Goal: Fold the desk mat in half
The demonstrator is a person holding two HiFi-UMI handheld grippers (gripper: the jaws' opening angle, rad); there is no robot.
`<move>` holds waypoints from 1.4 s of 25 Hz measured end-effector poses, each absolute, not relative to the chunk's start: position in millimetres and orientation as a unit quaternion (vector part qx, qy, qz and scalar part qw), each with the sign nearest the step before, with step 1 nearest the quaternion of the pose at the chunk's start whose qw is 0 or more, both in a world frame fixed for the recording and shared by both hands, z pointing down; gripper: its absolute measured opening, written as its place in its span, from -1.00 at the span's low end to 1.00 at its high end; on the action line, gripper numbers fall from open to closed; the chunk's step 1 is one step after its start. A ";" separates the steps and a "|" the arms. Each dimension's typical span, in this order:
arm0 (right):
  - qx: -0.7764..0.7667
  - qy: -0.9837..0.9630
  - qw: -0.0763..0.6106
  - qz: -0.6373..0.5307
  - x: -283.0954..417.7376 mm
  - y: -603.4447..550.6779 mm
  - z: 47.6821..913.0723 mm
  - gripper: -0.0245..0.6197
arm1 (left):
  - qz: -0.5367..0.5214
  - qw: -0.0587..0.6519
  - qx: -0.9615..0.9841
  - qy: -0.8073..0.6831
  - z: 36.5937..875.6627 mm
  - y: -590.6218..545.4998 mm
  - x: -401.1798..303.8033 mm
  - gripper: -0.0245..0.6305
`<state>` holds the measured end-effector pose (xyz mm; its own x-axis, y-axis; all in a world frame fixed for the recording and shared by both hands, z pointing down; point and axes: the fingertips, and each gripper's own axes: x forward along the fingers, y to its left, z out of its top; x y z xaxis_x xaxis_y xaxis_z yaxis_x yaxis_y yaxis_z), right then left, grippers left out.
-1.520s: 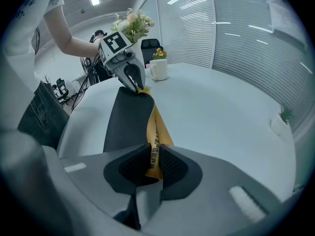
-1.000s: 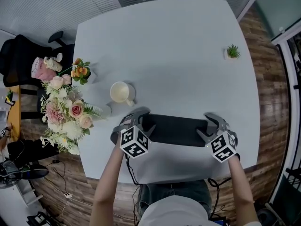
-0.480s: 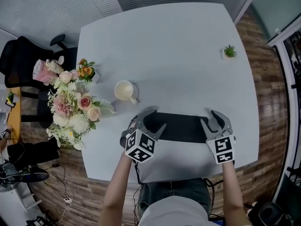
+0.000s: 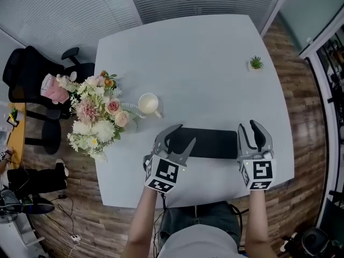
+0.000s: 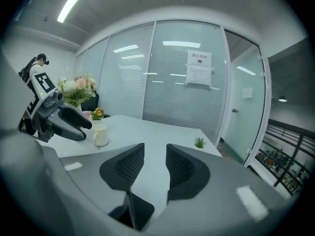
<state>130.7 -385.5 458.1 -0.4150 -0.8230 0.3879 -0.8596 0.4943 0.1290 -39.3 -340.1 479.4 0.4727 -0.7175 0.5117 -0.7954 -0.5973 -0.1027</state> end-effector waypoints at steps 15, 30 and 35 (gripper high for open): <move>0.560 -0.821 0.111 0.004 134.9 -353.3 384.2 -0.67 | 0.121 0.009 0.832 -0.541 376.3 -322.6 -61.5 -0.66; 0.582 -0.809 0.084 -0.019 135.1 -336.2 352.3 -0.73 | 0.050 -0.006 0.782 -0.622 336.0 -302.5 -104.7 -0.93; 0.580 -0.810 0.079 -0.026 131.9 -335.0 346.1 -0.74 | 0.044 -0.015 0.775 -0.630 328.2 -300.6 -112.6 -0.93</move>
<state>131.9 -335.0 346.1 -0.3138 -0.9445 0.0974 -0.9364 0.3248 0.1329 -112.6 -300.6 328.2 0.2029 -0.9779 0.0494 -0.9752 -0.2064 -0.0795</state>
